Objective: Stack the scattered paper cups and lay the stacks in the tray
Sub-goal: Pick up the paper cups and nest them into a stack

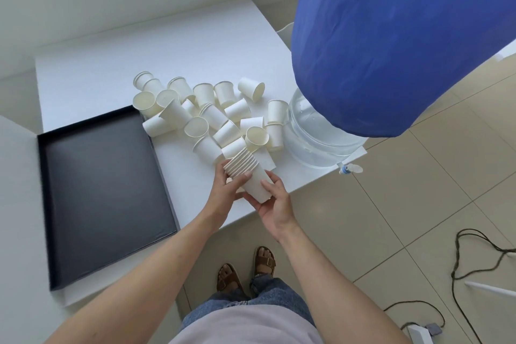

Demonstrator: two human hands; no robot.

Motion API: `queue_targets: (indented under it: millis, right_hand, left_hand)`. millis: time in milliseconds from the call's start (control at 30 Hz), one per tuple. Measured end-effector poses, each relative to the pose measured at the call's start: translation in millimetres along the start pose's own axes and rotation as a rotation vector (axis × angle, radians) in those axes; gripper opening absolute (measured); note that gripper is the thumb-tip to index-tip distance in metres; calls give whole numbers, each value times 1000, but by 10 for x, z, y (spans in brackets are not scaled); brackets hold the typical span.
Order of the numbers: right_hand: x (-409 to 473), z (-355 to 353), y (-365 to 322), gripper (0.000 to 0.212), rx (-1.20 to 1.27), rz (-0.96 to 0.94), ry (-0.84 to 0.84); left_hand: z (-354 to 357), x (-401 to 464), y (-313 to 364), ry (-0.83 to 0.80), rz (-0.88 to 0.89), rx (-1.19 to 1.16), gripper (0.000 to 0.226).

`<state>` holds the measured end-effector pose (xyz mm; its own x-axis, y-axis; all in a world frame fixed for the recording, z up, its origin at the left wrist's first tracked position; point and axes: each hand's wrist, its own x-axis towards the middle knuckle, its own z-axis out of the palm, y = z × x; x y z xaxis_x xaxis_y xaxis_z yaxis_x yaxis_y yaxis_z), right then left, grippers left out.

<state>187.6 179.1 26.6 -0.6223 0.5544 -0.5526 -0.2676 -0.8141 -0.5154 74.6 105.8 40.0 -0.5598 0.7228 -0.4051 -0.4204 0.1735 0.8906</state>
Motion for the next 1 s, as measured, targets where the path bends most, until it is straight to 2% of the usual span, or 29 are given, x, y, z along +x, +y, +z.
queue_targets:
  millis: [133, 233, 367, 433, 500, 567, 633, 733, 867, 1000]
  right_hand:
    - [71, 128, 113, 51, -102, 32, -72]
    - [118, 201, 181, 50, -285, 63, -130]
    - [223, 223, 156, 44, -550, 37, -166]
    - [320, 190, 110, 34, -718, -38, -82]
    - [466, 113, 42, 31, -915, -161, 86]
    - [622, 19, -53, 42, -1148, -274, 226]
    - [779, -56, -143, 55, -1356, -317, 297]
    - [978, -114, -220, 72, -1567, -277, 274]
    - [1211, -166, -227, 77, -1734, -186, 171]
    - [1239, -227, -172, 64, -1642, -149, 183]
  left_hand:
    - [-71, -73, -1, 95, 70, -38, 69]
    - [-163, -87, 12, 199, 89, -6, 83]
    - [-329, -69, 48, 253, 146, 98, 94]
    - [-429, -37, 80, 273, 171, 177, 98]
    - [-536, -10, 110, 299, 168, 217, 102]
    - [-632, 5, 129, 328, 154, 231, 102]
    - [-724, 25, 121, 372, 144, 235, 100]
    - [-829, 57, 71, 421, 136, 248, 99]
    - [-877, 93, 14, 458, 110, 240, 98]
    - [-883, 84, -46, 527, 108, 188, 94]
